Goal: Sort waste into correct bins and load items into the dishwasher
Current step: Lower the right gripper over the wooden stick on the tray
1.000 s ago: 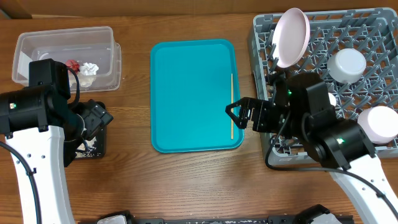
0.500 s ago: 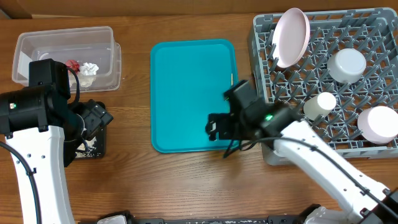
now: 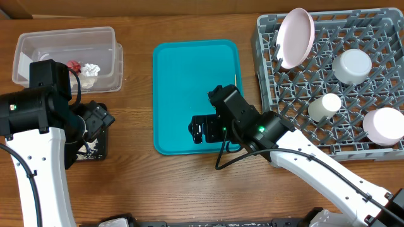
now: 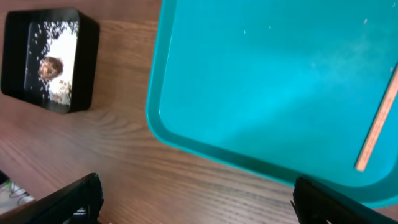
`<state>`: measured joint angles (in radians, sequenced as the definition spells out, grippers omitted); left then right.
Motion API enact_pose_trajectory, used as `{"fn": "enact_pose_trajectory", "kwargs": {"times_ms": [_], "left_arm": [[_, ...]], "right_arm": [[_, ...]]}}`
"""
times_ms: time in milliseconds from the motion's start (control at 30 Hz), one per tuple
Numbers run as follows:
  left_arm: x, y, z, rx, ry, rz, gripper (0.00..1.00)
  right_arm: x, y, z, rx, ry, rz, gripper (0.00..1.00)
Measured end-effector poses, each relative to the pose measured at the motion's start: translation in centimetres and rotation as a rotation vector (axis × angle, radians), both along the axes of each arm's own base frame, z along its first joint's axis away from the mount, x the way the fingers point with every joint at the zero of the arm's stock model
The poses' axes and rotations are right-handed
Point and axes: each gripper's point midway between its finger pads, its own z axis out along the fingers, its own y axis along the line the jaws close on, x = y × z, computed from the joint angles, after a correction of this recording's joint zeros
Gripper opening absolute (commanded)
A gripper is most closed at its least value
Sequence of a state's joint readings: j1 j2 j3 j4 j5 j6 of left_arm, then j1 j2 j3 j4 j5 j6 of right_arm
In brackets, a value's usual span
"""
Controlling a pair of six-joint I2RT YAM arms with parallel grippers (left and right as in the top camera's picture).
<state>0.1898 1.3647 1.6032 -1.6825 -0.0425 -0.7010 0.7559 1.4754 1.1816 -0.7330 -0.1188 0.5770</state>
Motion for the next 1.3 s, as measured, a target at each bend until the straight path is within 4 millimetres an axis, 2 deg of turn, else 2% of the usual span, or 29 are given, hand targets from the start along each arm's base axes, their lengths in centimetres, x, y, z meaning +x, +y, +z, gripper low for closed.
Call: {"fn": "enact_pose_trajectory", "kwargs": {"times_ms": [267, 500, 633, 933, 1300], "left_arm": [[0.0, 0.0, 0.0, 0.0, 0.0, 0.0, 1.0], [0.0, 0.0, 0.0, 0.0, 0.0, 0.0, 1.0], [0.0, 0.0, 0.0, 0.0, 0.0, 0.0, 1.0], [0.0, 0.0, 0.0, 0.0, 0.0, 0.0, 1.0], [0.0, 0.0, 0.0, 0.0, 0.0, 0.0, 1.0]], "right_arm": [[1.9, -3.5, -1.4, -0.182, -0.076, -0.12, 1.0], [5.2, -5.1, -2.5, -0.23, -0.121, -0.213, 1.0], [6.4, -4.6, -2.5, -0.209, -0.155, -0.21, 1.0], [7.5, -3.3, -1.8, -0.134, -0.186, -0.23, 1.0], [7.3, -2.6, -1.7, -0.088, -0.155, -0.238, 1.0]]}}
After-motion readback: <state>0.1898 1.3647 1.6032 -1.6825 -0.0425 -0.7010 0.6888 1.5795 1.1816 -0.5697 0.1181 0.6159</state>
